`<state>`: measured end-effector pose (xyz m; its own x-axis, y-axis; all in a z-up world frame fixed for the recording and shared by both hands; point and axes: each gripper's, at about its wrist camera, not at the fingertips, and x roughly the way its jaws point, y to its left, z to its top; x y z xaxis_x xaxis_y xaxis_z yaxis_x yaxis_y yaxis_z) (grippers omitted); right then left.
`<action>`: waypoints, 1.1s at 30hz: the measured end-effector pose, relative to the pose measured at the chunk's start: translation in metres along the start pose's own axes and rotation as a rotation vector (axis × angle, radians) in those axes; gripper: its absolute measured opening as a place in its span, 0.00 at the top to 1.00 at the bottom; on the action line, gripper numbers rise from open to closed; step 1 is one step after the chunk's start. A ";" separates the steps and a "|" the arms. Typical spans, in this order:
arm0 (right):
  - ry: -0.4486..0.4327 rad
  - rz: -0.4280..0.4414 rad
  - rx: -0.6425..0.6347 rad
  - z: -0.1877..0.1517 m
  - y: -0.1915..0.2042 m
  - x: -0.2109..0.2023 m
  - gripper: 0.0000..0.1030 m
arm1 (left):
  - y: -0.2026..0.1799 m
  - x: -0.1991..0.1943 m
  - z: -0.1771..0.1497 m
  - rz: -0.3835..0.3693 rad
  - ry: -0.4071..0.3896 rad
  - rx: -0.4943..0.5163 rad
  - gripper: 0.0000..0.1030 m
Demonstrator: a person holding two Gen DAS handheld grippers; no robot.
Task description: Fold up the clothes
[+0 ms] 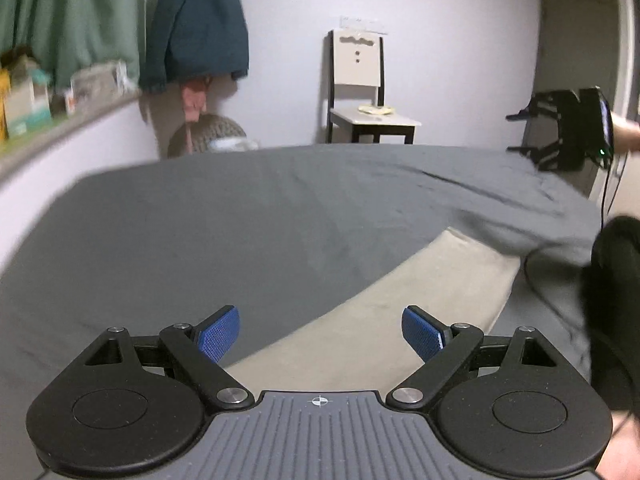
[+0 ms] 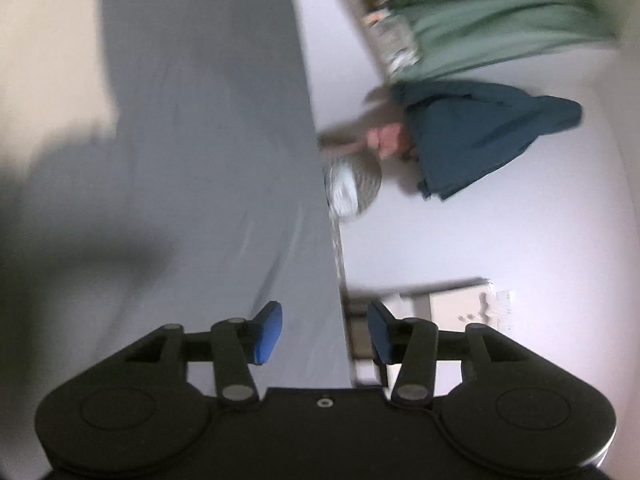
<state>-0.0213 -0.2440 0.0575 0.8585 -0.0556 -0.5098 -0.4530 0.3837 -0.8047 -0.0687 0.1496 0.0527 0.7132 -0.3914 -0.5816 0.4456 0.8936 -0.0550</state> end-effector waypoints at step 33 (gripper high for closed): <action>-0.071 0.597 0.791 0.053 0.051 0.037 0.49 | -0.006 0.059 -0.039 0.051 0.409 0.020 0.13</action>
<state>-0.0001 -0.1774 0.0135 0.5657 0.3927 -0.7251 -0.5475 0.8364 0.0259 -0.0503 0.1295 -0.0129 0.4629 -0.2235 -0.8578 0.4282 0.9037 -0.0044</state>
